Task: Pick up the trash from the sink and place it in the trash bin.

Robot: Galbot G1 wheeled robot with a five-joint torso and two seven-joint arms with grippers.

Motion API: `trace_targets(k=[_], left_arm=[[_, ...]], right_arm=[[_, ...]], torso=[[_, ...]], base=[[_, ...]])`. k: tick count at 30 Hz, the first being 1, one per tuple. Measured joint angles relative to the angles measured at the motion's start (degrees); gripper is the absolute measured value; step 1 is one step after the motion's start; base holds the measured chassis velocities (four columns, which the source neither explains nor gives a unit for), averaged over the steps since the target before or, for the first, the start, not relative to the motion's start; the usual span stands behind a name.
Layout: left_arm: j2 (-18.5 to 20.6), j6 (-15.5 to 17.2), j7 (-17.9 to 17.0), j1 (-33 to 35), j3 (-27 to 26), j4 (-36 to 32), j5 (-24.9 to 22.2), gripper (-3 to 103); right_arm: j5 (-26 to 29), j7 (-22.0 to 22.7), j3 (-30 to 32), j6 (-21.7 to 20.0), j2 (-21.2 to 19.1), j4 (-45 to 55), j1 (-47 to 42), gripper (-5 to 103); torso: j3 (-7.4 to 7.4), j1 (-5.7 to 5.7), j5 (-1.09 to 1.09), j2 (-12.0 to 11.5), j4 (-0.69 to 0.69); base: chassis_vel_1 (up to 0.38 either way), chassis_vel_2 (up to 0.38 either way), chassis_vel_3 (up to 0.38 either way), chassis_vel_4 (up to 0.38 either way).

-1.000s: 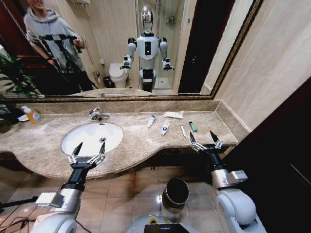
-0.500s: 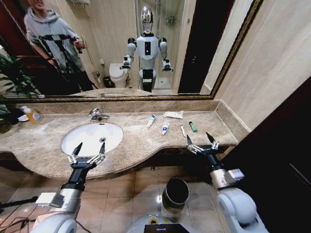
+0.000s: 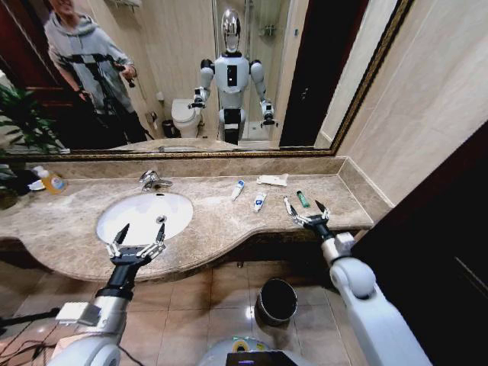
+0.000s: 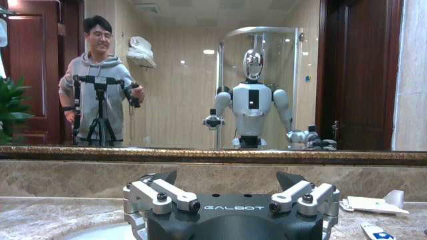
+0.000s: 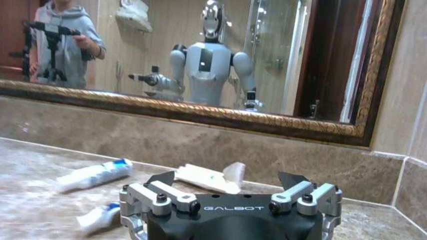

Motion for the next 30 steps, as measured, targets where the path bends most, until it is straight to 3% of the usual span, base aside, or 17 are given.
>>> trace_targets(k=[9, 15, 20, 25, 26, 28, 30], left_arm=[[0.0, 0.0, 0.0, 0.0, 0.0, 0.0, 0.0, 100], [0.0, 0.0, 0.0, 0.0, 0.0, 0.0, 0.0, 100], [0.0, 0.0, 0.0, 0.0, 0.0, 0.0, 0.0, 100], [0.0, 0.0, 0.0, 0.0, 0.0, 0.0, 0.0, 100], [0.0, 0.0, 0.0, 0.0, 0.0, 0.0, 0.0, 100], [0.0, 0.0, 0.0, 0.0, 0.0, 0.0, 0.0, 100], [0.0, 0.0, 0.0, 0.0, 0.0, 0.0, 0.0, 100]], right_arm=[[0.2, -1.9, -2.8, 0.8, -0.9, -13.8, 9.5, 100], [0.7, -4.4, -5.7, 5.3, -1.6, -24.2, 15.0, 100], [1.5, -5.4, -6.4, 6.6, -2.0, -27.6, 16.6, 103], [2.0, -5.4, -7.0, 6.8, -2.1, -29.9, 17.7, 96], [2.0, -5.5, -7.1, 6.8, -1.9, -30.4, 18.1, 89], [2.0, -5.5, -7.2, 6.8, -1.8, -30.8, 18.5, 89], [2.0, -5.5, -7.6, 7.2, -1.4, -31.7, 19.1, 78]], torso=[[0.0, 0.0, -0.01, 0.0, 0.0], [0.0, 0.0, 0.0, 0.0, 0.0], [0.0, 0.0, -0.01, 0.0, 0.0], [0.0, 0.0, 0.0, 0.0, -0.01], [-0.01, 0.0, -0.01, 0.0, -0.01], [-0.01, 0.0, -0.01, 0.0, 0.0], [-0.01, 0.0, 0.0, 0.0, 0.0]], base=[[0.0, 0.0, 0.0, 0.0], [0.0, 0.0, 0.0, 0.0], [0.0, 0.0, 0.0, 0.0], [0.0, 0.0, 0.0, 0.0], [0.0, 0.0, 0.0, 0.0], [0.0, 0.0, 0.0, 0.0], [0.0, 0.0, 0.0, 0.0]])
